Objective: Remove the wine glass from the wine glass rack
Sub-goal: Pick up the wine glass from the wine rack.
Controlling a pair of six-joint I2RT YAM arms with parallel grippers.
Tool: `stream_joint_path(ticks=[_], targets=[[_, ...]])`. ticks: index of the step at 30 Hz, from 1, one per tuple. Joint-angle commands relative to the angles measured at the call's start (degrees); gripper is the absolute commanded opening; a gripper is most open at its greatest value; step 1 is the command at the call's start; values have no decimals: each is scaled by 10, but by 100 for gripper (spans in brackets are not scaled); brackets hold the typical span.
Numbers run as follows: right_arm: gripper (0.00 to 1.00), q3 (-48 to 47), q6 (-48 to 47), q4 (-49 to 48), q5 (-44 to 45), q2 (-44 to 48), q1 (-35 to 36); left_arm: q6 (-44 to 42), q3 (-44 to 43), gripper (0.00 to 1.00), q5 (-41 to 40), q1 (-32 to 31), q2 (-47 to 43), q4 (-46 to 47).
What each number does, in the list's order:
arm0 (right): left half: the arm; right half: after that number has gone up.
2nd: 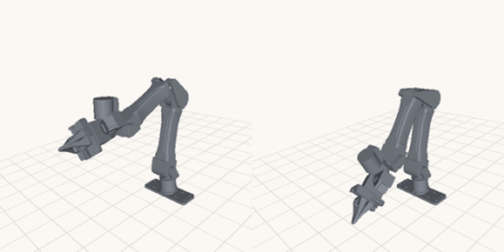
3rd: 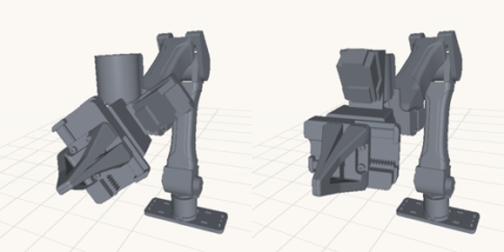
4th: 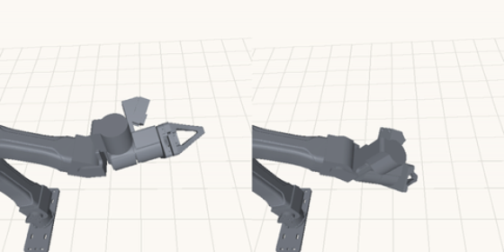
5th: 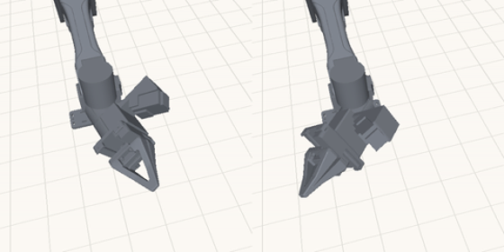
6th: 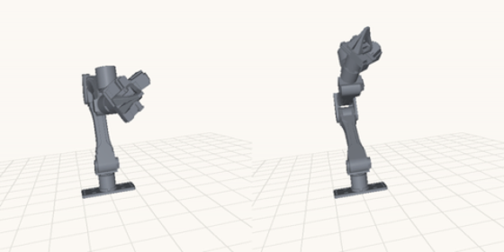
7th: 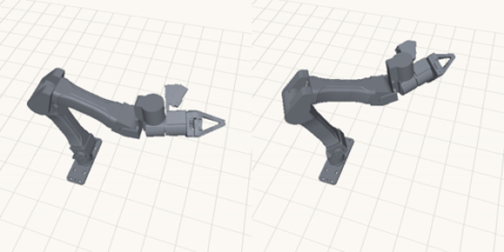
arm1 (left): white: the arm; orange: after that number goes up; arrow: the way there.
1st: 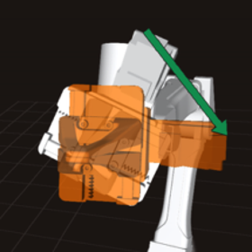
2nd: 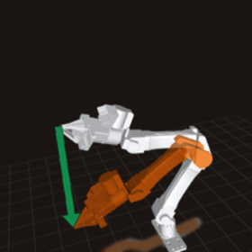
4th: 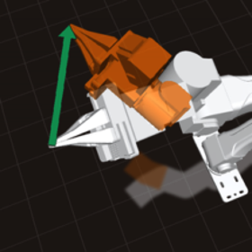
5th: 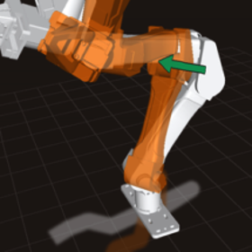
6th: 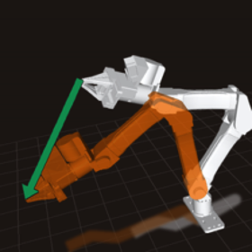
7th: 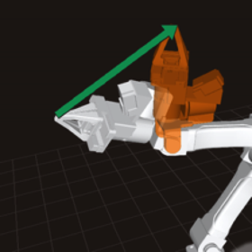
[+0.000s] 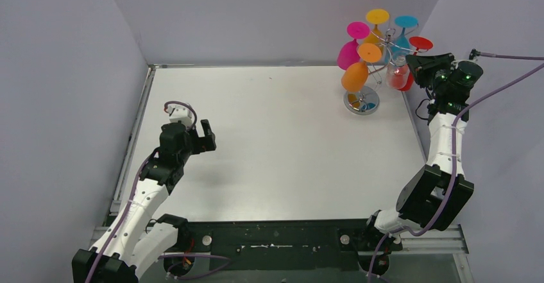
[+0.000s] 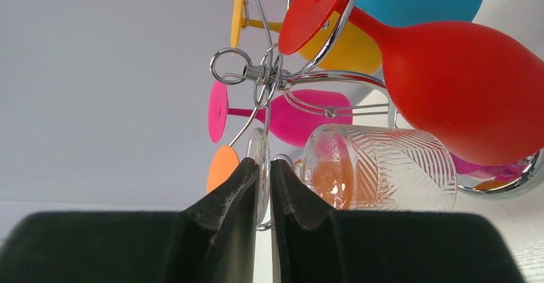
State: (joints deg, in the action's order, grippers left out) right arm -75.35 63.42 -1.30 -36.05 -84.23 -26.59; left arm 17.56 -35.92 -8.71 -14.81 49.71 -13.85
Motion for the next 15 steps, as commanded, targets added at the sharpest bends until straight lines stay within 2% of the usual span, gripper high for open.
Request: stream_joint_path(ticks=[1,6,11,15], targets=[[0,-11,13,-28,-10,22,-2,0,-5,96,15,5,2,22],[0,-2,5,-15,-4,27,-2,0,-5,96,15,6,3,21],[15,-5,-17,2,-10,24,-2,0,-6,96,16,5,3,20],[22,-8,-17,-6,-27,14,-2,0,-5,96,17,6,5,20]])
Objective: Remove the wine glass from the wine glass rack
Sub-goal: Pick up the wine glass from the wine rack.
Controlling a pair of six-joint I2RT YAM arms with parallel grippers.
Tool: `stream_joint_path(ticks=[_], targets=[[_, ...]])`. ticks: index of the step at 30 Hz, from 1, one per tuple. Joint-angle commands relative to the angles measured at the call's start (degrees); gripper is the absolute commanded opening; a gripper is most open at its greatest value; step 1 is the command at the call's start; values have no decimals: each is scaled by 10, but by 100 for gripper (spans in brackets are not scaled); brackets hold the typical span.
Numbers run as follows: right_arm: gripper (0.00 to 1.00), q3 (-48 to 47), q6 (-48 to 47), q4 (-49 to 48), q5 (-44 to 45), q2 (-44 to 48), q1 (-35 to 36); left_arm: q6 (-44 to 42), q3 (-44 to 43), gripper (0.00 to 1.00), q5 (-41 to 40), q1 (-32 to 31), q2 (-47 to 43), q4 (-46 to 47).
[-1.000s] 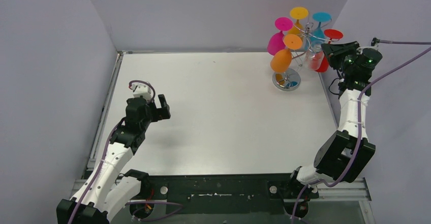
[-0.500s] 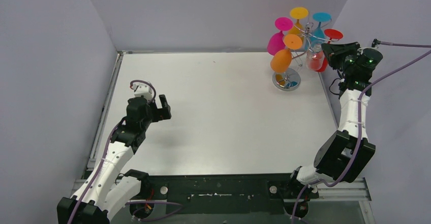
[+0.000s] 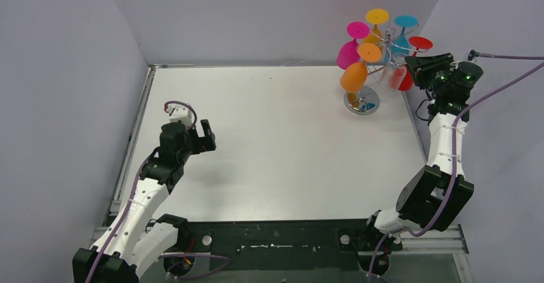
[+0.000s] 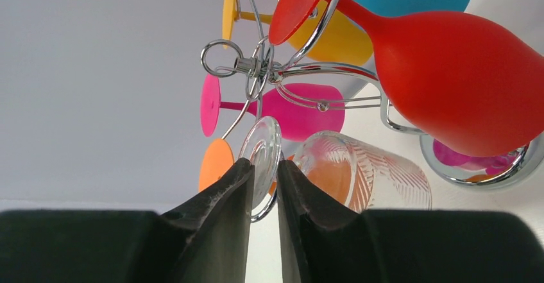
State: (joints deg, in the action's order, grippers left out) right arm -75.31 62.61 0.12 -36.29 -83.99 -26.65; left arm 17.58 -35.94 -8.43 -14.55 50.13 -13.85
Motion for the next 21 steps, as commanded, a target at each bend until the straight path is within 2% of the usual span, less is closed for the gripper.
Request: stream_joint_path(ticks=[1,7,16,21], targets=[[22,-10,-10,-20,-27,9,-2,0,-6,96,14,4,2,19],[20,-14,-9,-27,-32,3,-1,0,-7,96,13,4,2,17],[0,-32,-10,-3,-31,0,-1,0,-7,96,16,5,3,18],[0,-30,5,-12,-33,8,-1,0,-7,96,18,5,7,17]])
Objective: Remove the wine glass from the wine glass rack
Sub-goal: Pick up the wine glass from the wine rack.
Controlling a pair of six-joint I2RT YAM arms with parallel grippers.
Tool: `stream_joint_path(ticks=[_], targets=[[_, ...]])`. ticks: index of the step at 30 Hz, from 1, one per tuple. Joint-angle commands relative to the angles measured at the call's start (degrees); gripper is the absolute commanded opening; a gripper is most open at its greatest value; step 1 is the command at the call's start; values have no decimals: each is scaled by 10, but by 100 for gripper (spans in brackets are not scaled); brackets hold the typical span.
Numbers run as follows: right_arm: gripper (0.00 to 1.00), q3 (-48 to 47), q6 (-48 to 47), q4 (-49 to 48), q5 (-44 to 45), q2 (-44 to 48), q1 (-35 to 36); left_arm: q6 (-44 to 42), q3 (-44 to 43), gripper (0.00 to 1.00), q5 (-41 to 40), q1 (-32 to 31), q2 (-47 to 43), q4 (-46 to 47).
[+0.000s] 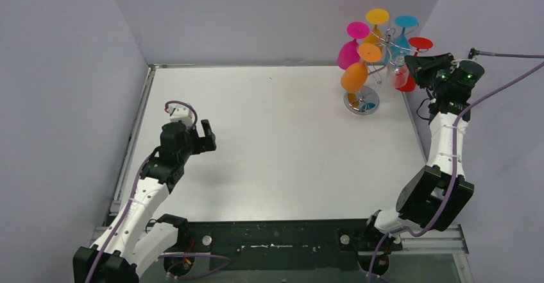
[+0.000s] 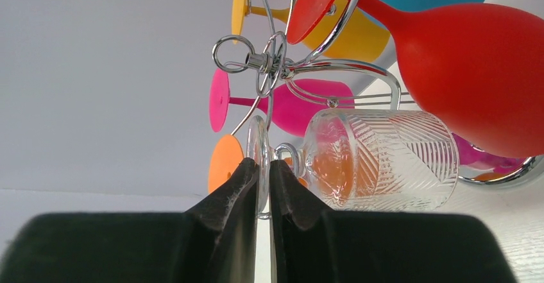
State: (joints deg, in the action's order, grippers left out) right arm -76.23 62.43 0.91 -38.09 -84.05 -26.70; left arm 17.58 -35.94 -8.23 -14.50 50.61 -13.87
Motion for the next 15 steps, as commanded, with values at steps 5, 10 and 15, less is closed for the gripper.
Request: stream_joint_path(ticks=[5,10,15], targets=[[0,-2,45,-54,-21,21,-1,0,-7,96,18,5,4,18],[0,29,110,-116,-28,35,0,0,-8,96,20,6,6,17],[0,36,128,-128,-32,41,-3,0,-9,96,22,6,10,15]])
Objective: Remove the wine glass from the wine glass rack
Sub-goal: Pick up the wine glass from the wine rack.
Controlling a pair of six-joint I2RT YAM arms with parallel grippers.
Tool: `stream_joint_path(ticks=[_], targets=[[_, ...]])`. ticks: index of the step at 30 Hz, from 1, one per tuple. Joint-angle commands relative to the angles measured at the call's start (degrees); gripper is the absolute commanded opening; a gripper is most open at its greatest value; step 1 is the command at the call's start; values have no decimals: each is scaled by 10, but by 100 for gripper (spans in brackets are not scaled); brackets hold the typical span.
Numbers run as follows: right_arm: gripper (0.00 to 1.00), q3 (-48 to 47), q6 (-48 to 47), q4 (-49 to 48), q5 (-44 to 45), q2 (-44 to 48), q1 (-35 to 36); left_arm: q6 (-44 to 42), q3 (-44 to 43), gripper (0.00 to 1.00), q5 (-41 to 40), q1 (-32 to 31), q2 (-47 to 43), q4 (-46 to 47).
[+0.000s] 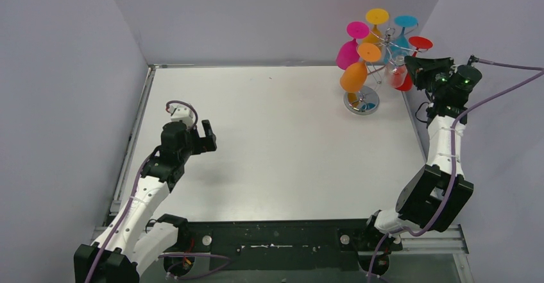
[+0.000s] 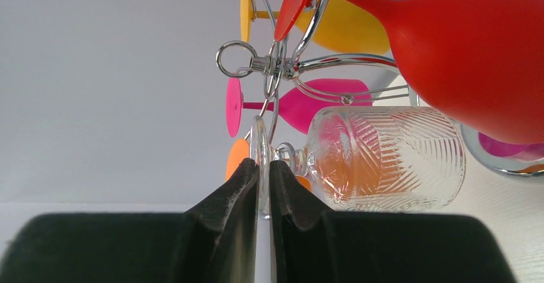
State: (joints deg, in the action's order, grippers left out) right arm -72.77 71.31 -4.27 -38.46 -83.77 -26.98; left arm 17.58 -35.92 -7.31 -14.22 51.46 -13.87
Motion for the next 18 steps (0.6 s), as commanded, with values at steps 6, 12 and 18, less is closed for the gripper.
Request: stream_joint_path(ticks=[6,12,18], targets=[[0,9,51,-83,-25,52,-5,0,-9,96,17,3,3,15],[0,29,63,-89,-25,69,-24,-1,-8,96,17,3,2,15],[0,35,68,-88,-47,74,-25,-1,-10,96,18,4,2,16]])
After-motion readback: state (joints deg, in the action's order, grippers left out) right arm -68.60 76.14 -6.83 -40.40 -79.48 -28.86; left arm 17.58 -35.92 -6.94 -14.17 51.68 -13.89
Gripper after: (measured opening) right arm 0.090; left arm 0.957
